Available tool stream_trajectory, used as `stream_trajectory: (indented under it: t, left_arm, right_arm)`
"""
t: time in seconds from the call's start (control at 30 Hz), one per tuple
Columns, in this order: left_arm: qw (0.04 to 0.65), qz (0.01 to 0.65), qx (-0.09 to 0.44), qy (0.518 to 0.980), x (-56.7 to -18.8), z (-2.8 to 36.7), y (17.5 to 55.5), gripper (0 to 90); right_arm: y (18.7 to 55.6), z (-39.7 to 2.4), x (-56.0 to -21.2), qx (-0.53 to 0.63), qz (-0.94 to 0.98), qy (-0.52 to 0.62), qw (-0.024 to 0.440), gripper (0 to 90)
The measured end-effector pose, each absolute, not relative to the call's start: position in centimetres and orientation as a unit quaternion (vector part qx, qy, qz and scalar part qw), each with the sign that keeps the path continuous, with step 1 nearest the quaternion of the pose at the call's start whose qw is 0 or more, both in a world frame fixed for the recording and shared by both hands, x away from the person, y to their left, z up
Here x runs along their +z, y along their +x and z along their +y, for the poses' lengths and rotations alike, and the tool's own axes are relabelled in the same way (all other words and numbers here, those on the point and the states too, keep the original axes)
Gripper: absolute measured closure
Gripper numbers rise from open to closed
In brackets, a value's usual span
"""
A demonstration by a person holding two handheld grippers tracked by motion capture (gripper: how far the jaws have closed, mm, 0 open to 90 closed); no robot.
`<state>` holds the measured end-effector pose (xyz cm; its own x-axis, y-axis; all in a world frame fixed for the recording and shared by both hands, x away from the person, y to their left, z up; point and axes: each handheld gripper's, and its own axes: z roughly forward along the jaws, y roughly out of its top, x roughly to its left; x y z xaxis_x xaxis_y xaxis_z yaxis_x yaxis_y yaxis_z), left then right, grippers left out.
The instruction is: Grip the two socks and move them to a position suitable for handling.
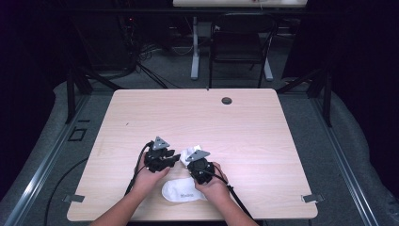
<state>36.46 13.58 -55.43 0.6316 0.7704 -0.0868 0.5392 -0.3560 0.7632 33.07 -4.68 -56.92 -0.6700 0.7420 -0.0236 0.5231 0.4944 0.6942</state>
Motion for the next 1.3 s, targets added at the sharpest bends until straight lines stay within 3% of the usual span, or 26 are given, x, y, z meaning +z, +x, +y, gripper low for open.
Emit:
stream_trajectory:
  t: [0.23, 0.53, 0.83, 1.3]
  left_arm:
    - [0.393, 0.406, 0.142, 0.813, -55.4, 13.0, 36.8, 89.0]
    - [0.398, 0.402, 0.131, 0.814, -55.6, 11.9, 36.8, 89.8]
    - [0.354, 0.394, 0.127, 0.839, -57.2, 12.1, 36.5, 89.6]
    - [0.352, 0.382, 0.124, 0.846, -57.6, 13.9, 36.6, 88.0]
  right_arm:
    - [32.8, -5.2, -55.9, 0.359, 0.831, 0.391, 0.164, 90.0]
    - [33.3, -6.9, -53.5, 0.402, 0.793, 0.423, 0.173, 90.0]
    - [34.1, -9.9, -52.6, 0.407, 0.763, 0.460, 0.201, 90.0]
    - [33.9, -13.9, -55.7, 0.362, 0.755, 0.514, 0.189, 90.0]
